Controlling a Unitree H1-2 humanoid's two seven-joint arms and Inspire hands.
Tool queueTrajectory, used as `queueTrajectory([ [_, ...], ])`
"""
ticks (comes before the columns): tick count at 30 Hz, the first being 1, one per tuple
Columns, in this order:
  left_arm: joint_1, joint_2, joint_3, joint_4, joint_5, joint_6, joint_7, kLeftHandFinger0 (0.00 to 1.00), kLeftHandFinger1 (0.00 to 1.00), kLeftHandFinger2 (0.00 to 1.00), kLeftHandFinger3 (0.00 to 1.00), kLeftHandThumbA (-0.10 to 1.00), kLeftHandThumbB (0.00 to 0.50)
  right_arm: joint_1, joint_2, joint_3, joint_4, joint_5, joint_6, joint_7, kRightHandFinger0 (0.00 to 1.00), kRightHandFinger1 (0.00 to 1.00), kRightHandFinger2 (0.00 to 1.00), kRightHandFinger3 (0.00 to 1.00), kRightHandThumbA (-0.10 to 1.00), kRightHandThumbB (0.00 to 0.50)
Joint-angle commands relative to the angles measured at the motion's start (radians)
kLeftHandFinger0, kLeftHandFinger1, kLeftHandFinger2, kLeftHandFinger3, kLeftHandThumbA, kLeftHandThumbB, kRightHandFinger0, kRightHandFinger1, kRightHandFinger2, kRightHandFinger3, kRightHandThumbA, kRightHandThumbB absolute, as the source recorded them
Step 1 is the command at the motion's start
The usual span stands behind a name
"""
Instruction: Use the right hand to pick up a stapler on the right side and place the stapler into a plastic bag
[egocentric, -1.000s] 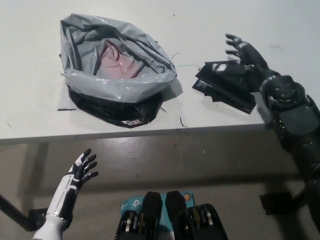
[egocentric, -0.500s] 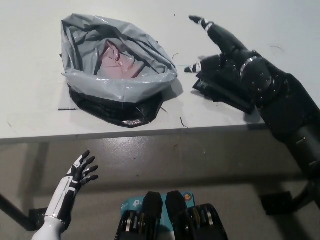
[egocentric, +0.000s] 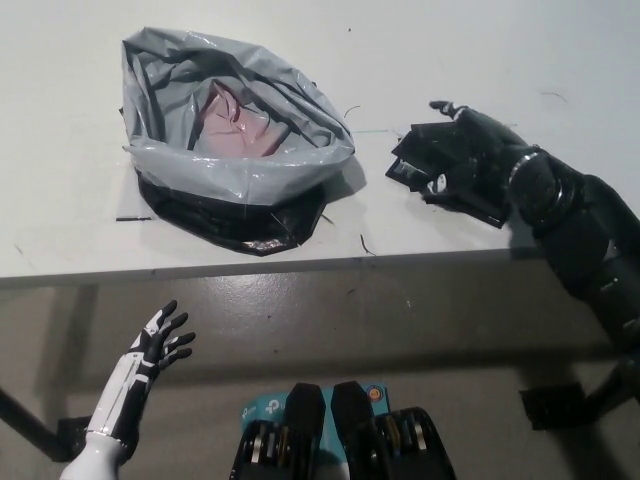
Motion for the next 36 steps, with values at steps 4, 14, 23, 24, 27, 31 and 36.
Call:
queueTrajectory([
  [4,0.002,0.012,0.000,-0.026,0.015,-0.024,0.000,0.88,0.87,0.98,1.00,1.00,0.209,-0.066,-0.018,-0.001,0.052,-0.012,-0.031,-0.040,1.00,1.00,1.00,1.00,0.98,0.500],
  [14,-0.003,0.016,-0.006,-0.033,0.022,-0.017,-0.003,0.86,0.85,0.96,1.00,1.00,0.187,-0.048,0.012,-0.030,0.071,0.021,-0.083,-0.074,0.98,0.97,0.98,1.00,0.78,0.439],
  [23,-0.003,0.021,-0.010,-0.032,0.039,-0.026,-0.006,0.83,0.84,0.93,1.00,1.00,0.172,-0.027,0.027,-0.055,0.075,0.007,-0.197,-0.300,0.00,0.10,0.35,0.40,0.20,0.197],
  [24,-0.003,0.021,-0.011,-0.030,0.039,-0.033,-0.007,0.83,0.84,0.93,1.00,1.00,0.166,-0.025,0.024,-0.055,0.078,0.006,-0.208,-0.305,0.00,0.11,0.36,0.43,0.19,0.194],
  [27,-0.003,0.022,-0.011,-0.031,0.038,-0.031,-0.008,0.82,0.84,0.92,1.00,1.00,0.177,-0.025,0.021,-0.059,0.085,0.007,-0.221,-0.314,0.00,0.14,0.42,0.46,0.22,0.199],
  [31,-0.007,0.022,-0.010,-0.034,0.035,-0.026,-0.010,0.81,0.82,0.91,1.00,1.00,0.156,-0.028,0.018,-0.071,0.094,0.019,-0.220,-0.302,0.00,0.20,0.49,0.51,0.24,0.202],
  [36,-0.008,0.023,-0.011,-0.035,0.035,-0.023,-0.012,0.81,0.82,0.90,1.00,1.00,0.165,-0.020,0.016,-0.102,0.107,0.047,-0.239,-0.295,0.00,0.20,0.47,0.46,0.23,0.221],
])
